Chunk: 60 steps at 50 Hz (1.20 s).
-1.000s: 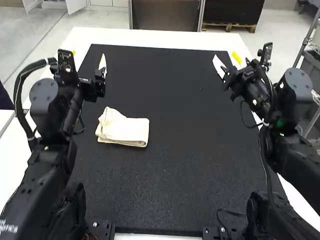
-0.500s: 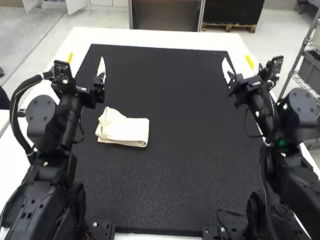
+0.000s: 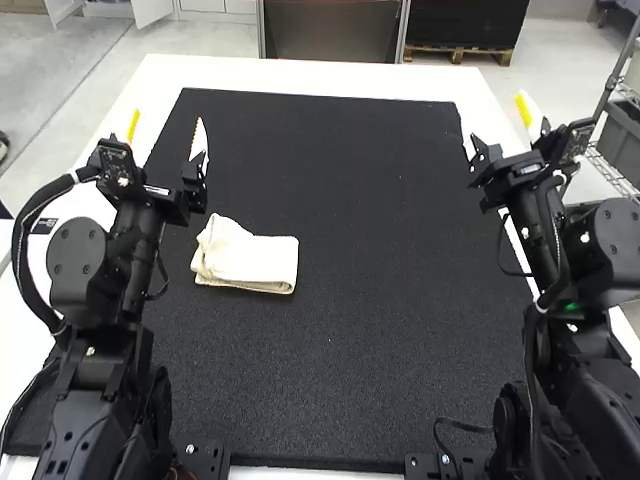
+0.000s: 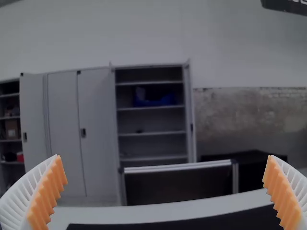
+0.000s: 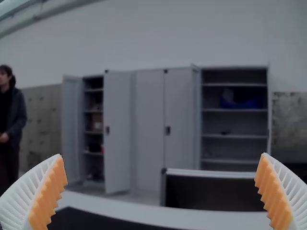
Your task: Fold the towel.
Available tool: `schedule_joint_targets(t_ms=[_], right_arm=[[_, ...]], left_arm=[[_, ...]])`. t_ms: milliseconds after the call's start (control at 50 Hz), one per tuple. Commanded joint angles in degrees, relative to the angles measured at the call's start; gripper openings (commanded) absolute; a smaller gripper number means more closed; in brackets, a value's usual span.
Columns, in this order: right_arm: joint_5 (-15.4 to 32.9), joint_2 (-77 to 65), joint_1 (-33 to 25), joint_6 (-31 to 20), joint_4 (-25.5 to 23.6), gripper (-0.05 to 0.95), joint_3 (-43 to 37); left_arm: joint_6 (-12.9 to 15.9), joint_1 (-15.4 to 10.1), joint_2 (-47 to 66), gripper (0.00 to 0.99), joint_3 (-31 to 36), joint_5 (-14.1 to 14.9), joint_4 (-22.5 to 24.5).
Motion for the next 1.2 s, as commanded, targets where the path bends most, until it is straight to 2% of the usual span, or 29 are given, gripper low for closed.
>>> schedule_joint_targets(t_ms=[0, 340, 480, 580, 740, 820, 880, 980, 1060, 1140, 1180], right_arm=[[1.0, -1.7, -0.7, 0.7, 0.9, 0.91, 0.4], [1.1, -11.1, -0.8, 2.2, 0.3, 0.91, -0.6], [1.2, -20.4, -2.8, 2.6, -5.5, 0.91, -0.6], [-1.1, -20.1, -4.5, 5.1, -5.4, 0.90, -0.6], [-2.2, -20.3, -6.3, 5.1, -5.3, 0.91, -1.3], [-1.6, -20.3, -6.8, 3.0, -5.2, 0.91, -2.5], [-1.1, -20.3, -7.1, 1.0, -5.2, 0.91, -3.8], [-0.4, -20.3, -7.7, -5.7, -5.8, 0.91, -6.9], [-0.5, -20.3, -7.9, -7.9, -5.5, 0.91, -9.4], [-0.5, -20.4, -7.9, -11.0, -15.6, 0.90, -9.4], [-0.5, -20.4, -7.9, -11.8, -17.7, 0.90, -9.5]], left_arm=[[-1.5, -0.4, -1.3, 0.961, -1.0, 0.6, 0.4], [-2.2, -0.5, -2.9, 0.961, -1.6, 1.0, 0.3], [-2.9, -0.5, -3.0, 0.961, -1.6, 1.0, 0.4], [-2.9, -0.5, -2.9, 0.961, -1.9, 1.1, 0.5], [-2.9, -0.5, -3.1, 0.961, -2.9, 1.4, 0.9], [-2.9, -0.5, -3.4, 0.961, -3.3, 1.4, 0.3], [-2.6, -0.4, -3.4, 0.961, -3.4, 1.4, -1.9], [0.6, -0.1, -3.4, 0.962, -3.4, 1.2, -6.4], [1.7, -0.1, -3.4, 0.962, -3.4, 0.9, -9.1], [2.2, -0.1, -3.4, 0.961, -3.5, 0.8, -10.2], [2.1, 0.0, -3.4, 0.961, -3.5, 0.8, -10.5]])
